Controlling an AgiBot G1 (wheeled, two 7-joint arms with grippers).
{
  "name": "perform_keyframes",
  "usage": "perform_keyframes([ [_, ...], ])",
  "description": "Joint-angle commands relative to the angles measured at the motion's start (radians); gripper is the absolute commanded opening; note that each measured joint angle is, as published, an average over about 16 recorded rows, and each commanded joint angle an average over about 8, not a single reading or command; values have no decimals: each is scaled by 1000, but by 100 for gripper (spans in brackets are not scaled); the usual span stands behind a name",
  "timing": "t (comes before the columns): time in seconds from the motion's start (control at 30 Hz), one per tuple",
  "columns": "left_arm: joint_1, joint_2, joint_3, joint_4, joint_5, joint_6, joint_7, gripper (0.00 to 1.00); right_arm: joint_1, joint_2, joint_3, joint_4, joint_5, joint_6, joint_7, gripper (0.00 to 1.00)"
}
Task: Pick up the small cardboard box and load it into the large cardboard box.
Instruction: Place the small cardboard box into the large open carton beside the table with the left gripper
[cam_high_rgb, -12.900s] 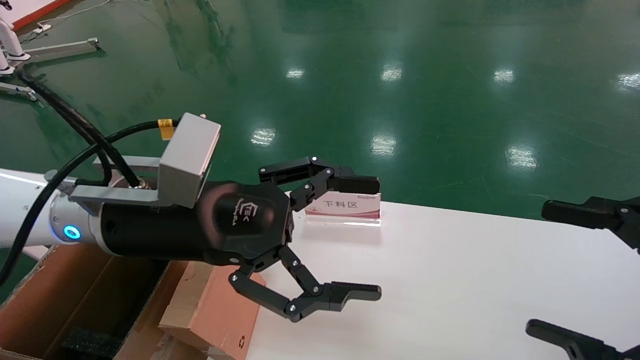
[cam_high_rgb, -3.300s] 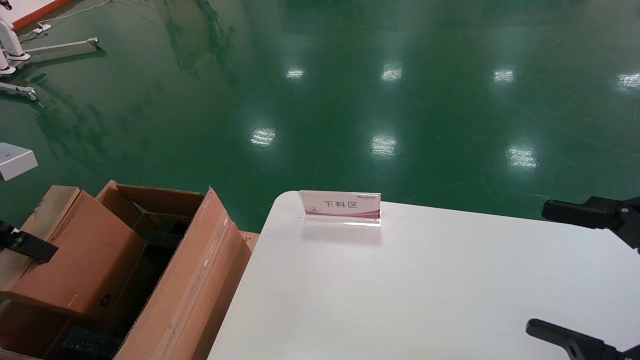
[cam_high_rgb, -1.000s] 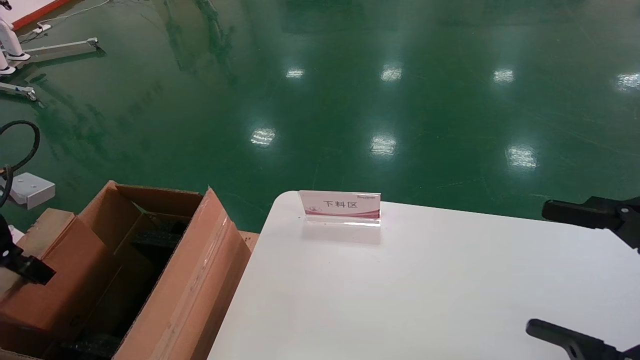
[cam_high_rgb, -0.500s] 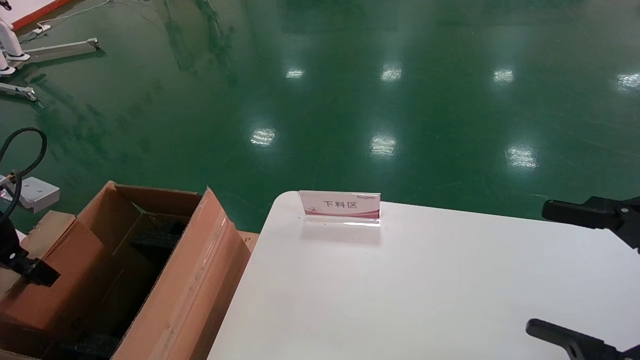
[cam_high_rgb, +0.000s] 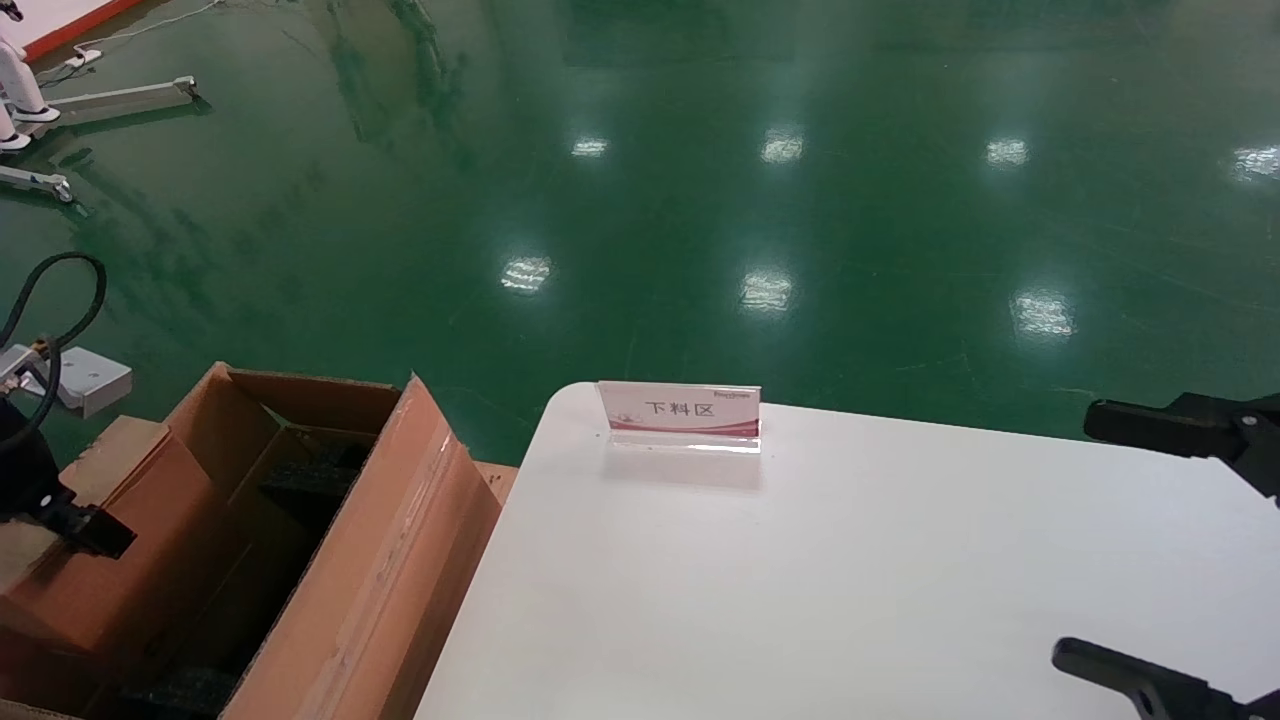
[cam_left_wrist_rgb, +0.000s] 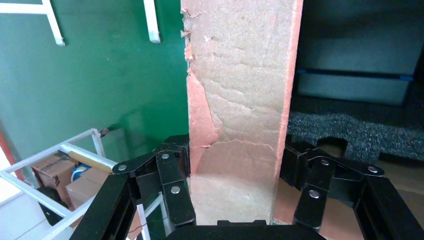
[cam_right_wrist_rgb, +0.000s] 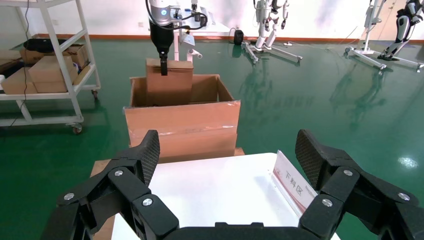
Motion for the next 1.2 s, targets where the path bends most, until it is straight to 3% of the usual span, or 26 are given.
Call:
perform_keyframes([
  [0.03,8,1,-3,10,1,-9,2,0,0,0,0,0,0,0,0,100],
  [1.2,41,50,-35,21,-13,-28,11,0,0,0,0,0,0,0,0,100],
])
